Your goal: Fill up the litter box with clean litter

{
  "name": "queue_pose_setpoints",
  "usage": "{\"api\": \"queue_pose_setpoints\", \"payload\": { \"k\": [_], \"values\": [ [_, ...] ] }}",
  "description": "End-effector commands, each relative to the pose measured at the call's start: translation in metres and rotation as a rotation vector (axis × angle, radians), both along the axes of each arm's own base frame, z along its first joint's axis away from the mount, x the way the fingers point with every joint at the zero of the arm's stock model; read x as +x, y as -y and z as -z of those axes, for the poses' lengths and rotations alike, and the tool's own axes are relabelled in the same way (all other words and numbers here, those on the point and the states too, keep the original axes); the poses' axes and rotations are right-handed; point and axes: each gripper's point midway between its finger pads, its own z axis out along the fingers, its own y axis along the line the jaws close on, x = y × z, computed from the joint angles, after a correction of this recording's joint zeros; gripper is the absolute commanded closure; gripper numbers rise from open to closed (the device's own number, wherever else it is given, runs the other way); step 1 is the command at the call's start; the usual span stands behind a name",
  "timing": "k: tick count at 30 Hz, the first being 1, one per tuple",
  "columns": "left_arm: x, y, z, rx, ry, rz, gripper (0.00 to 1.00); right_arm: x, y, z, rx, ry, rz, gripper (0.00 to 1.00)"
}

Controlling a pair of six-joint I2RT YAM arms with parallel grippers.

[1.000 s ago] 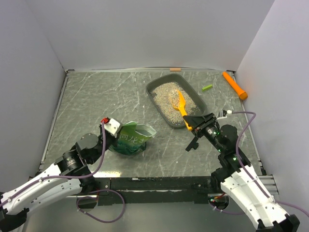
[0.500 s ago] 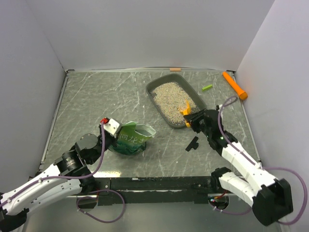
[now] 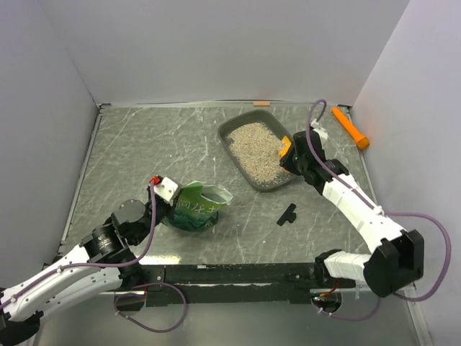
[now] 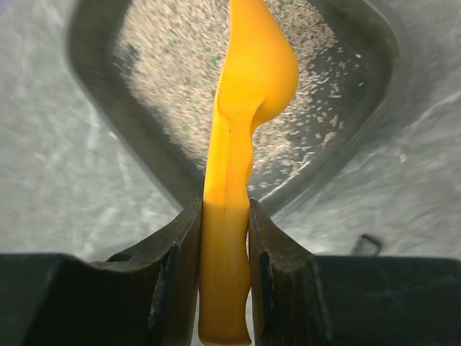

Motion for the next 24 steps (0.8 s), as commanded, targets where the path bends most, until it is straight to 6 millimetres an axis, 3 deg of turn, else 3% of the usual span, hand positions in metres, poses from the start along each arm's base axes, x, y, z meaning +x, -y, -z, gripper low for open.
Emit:
{"api": "queue_pose_setpoints", "payload": {
  "k": [1,3,4,6,7,13,18,24],
  "values": [
    [0.003,-0.004,-0.035,-0.106,0.062,-0.036,0.99,0.01,-0.008,-0.014,-0.202,0.023,-0.173,1.0],
    [0.003,-0.004,-0.034,-0.104,0.06,-0.037,0.99,0.012,-0.016,-0.025,-0.289,0.026,-0.216,1.0],
    [0.004,-0.005,-0.034,-0.102,0.061,-0.04,0.99,0.015,-0.016,-0.017,-0.363,-0.006,-0.242,1.0],
    [0.004,-0.006,-0.034,-0.101,0.061,-0.045,0.99,0.012,-0.024,-0.022,-0.477,-0.028,-0.285,1.0],
    [0.004,-0.006,-0.034,-0.102,0.06,-0.047,0.99,0.016,-0.015,-0.017,-0.591,-0.054,-0.262,1.0],
    [0.005,-0.007,-0.033,-0.097,0.059,-0.057,0.99,0.016,-0.01,-0.015,-0.98,-0.142,-0.239,1.0],
    [0.006,-0.008,-0.031,-0.091,0.059,-0.062,0.99,0.015,-0.014,-0.01,-1.042,-0.139,-0.248,1.0],
    [0.006,-0.006,-0.029,-0.084,0.054,-0.06,0.99,0.009,-0.02,-0.031,-0.939,-0.045,-0.272,1.0]
  ]
}}
